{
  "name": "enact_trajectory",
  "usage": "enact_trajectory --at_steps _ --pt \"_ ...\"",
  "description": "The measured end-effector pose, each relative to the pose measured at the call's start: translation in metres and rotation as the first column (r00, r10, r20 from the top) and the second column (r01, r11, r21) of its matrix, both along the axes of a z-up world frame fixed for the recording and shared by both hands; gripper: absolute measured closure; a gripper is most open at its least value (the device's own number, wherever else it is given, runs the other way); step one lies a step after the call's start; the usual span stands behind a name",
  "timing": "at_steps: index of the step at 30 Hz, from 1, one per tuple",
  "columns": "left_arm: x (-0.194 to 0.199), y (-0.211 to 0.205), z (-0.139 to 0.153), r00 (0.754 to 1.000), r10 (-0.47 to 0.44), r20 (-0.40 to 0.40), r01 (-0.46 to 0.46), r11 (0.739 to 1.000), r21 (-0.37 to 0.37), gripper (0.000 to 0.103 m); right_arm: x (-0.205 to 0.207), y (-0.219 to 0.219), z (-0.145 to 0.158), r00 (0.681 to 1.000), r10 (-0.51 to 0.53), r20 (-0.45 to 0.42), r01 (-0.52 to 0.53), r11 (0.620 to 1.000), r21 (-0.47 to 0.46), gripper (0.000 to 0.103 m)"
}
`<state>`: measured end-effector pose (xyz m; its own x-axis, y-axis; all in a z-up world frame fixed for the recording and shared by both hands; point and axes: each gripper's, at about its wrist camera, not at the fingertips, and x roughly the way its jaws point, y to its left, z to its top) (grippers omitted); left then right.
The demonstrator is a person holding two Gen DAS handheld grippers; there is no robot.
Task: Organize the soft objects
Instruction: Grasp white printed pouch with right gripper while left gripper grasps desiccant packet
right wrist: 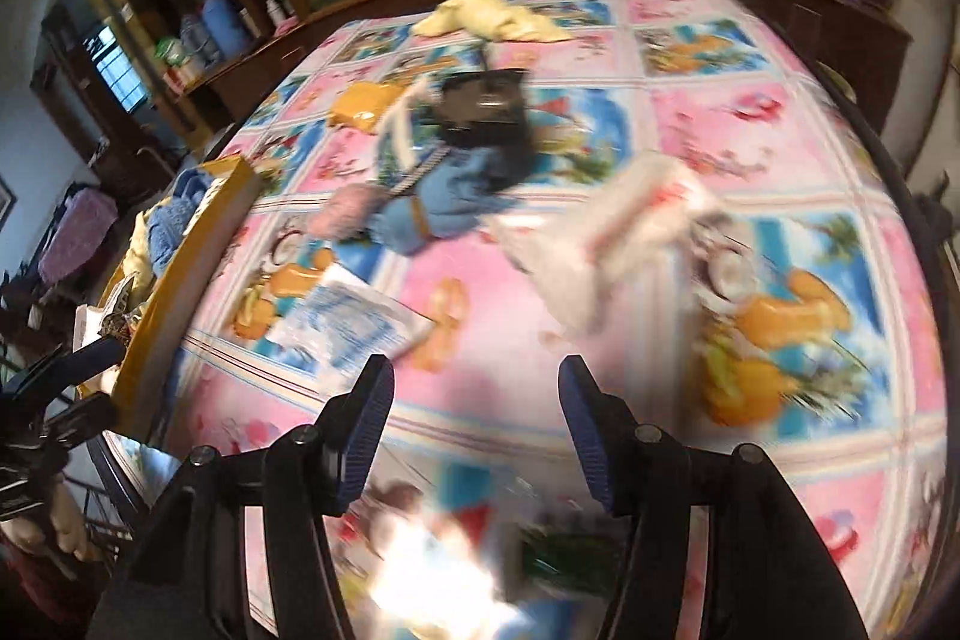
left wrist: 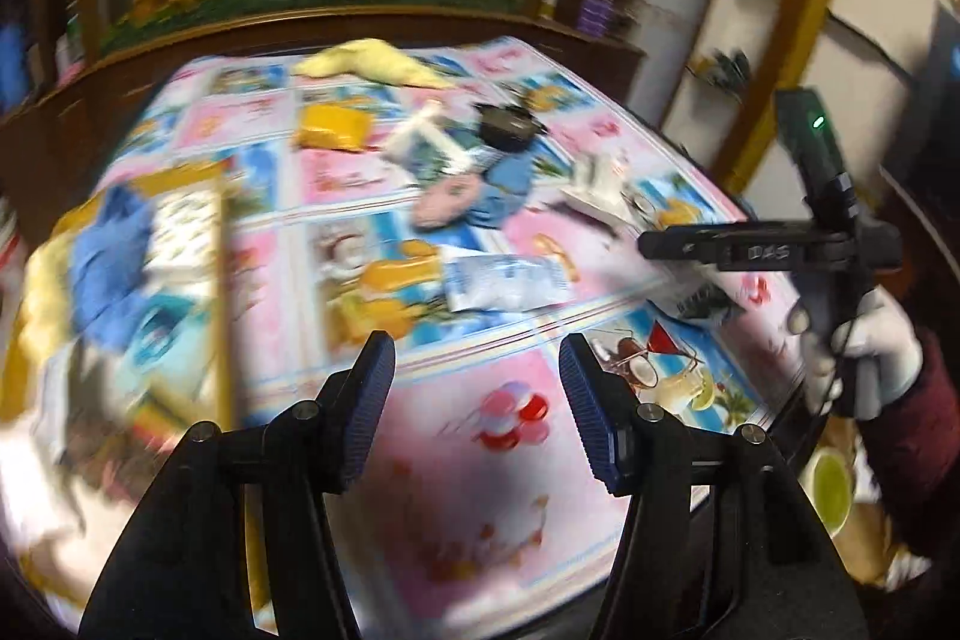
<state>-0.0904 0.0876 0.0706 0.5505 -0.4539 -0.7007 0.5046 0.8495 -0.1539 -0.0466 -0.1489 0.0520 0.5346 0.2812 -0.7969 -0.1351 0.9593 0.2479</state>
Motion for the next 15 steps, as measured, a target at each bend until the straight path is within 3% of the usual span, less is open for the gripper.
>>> enact_trajectory --at_steps 4,7,10,12,13,15 --pt "0.034 -0.048 -0.007 0.993 -0.119 0.027 0.117 0.991 0.064 0.046 -0.018 -0.037 -0.007 0.997 -0.075 -0.022 0.075 0.997 0.016 0.046" --pt "0.058 -0.08 -0.02 0.976 -0.217 0.015 0.213 0.967 0.138 0.046 -0.021 -0.055 -0.013 0.993 -0.11 -0.036 0.111 0.993 0.037 0.046" --pt "0.08 -0.1 -0.049 0.974 -0.216 -0.069 0.226 0.947 0.227 0.046 -0.017 -0.065 -0.015 0.991 -0.128 -0.037 0.13 0.988 0.085 0.046" --pt "0.078 -0.103 -0.058 0.978 -0.193 -0.076 0.207 0.937 0.282 0.037 -0.011 -0.065 -0.016 0.992 -0.121 -0.04 0.124 0.986 0.113 0.046" --pt "0.074 -0.103 -0.058 0.977 -0.191 -0.097 0.211 0.936 0.282 0.037 -0.008 -0.064 -0.016 0.992 -0.116 -0.042 0.121 0.985 0.121 0.046" --pt "0.066 -0.1 -0.049 0.953 -0.245 -0.176 0.276 0.943 0.186 0.037 0.0 -0.061 -0.015 0.993 -0.109 -0.041 0.114 0.984 0.137 0.046"
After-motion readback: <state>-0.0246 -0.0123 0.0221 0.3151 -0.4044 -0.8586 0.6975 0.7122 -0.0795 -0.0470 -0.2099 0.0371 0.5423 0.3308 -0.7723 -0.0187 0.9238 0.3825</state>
